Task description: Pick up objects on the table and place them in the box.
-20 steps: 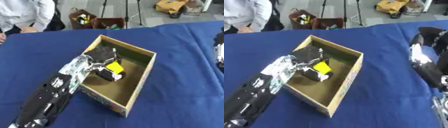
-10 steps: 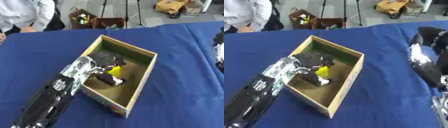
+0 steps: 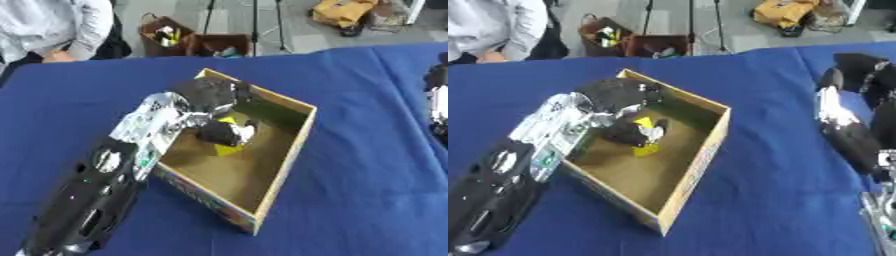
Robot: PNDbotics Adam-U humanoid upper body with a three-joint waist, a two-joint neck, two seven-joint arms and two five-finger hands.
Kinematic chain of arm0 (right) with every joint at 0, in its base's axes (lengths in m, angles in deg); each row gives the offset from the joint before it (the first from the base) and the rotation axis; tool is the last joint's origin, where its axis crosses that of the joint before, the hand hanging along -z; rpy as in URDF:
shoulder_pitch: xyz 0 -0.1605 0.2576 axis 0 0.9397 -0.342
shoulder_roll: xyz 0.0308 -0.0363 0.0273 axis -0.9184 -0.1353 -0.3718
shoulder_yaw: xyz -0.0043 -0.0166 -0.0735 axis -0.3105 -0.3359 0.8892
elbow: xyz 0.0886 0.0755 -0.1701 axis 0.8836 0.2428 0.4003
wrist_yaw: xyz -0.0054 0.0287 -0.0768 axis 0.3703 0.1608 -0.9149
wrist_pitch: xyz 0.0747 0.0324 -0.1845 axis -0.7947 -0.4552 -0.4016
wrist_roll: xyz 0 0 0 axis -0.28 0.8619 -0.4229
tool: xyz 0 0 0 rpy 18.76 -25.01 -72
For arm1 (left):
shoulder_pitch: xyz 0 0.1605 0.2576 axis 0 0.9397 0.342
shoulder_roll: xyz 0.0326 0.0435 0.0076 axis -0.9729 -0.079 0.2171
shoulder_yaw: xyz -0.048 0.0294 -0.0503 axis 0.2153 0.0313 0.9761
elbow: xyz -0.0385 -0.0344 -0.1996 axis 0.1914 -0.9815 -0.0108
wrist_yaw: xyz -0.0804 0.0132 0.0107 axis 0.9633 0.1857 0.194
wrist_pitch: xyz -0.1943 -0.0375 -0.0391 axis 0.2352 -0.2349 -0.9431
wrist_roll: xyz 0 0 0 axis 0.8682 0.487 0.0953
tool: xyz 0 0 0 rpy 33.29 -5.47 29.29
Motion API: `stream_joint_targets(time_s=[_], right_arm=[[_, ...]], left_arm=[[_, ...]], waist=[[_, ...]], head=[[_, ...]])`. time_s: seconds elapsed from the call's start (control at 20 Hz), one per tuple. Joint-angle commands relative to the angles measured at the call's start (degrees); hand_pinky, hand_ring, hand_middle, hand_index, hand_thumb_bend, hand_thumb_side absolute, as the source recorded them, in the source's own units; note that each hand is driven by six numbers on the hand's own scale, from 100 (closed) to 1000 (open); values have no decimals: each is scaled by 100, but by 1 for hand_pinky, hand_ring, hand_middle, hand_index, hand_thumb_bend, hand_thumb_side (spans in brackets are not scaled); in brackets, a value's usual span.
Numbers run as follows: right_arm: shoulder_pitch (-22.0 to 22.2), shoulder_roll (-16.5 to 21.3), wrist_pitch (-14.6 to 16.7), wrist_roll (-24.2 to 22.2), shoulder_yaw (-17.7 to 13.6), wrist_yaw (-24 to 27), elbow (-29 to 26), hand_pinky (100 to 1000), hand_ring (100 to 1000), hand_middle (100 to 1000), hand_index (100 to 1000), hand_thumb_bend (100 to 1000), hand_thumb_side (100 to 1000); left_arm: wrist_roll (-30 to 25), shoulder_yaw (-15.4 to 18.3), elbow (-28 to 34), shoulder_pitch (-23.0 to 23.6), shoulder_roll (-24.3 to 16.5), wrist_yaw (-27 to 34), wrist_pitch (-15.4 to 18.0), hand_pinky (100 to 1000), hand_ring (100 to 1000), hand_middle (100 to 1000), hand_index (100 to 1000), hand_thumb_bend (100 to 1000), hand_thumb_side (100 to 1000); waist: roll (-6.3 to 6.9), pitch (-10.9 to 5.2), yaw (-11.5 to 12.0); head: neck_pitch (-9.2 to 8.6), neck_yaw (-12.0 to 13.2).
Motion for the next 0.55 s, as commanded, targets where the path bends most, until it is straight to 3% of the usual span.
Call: stream_joint_targets(time_s=[0.05, 0.15, 0.25, 0.55], right_arm=[[-43, 48, 3, -11, -8, 50, -86, 710, 650, 596, 735, 100, 424], [-38, 49, -2, -8, -11, 46, -86, 710, 650, 596, 735, 100, 424], [-36, 49, -4, -8, -11, 42, -86, 710, 650, 596, 735, 100, 425], [-49, 56, 11, 34, -40, 31, -86, 710, 650, 596, 735, 100, 424]], left_arm=[[-120, 315, 279, -187, -216, 1143, -261, 741, 862, 906, 1000, 193, 1000], [-79, 426, 469, -189, -312, 1587, -445, 739, 860, 903, 1000, 185, 1000], [38, 528, 707, -159, -406, 1791, -585, 724, 844, 882, 1000, 106, 1000], [1029, 895, 1866, 167, -688, 2005, -1169, 655, 770, 803, 971, 100, 1000]], waist=[[-27, -155, -5], [-27, -151, 1], [-30, -146, 14], [-52, -131, 62]], head=[[43, -62], [45, -109], [41, -149], [46, -237]])
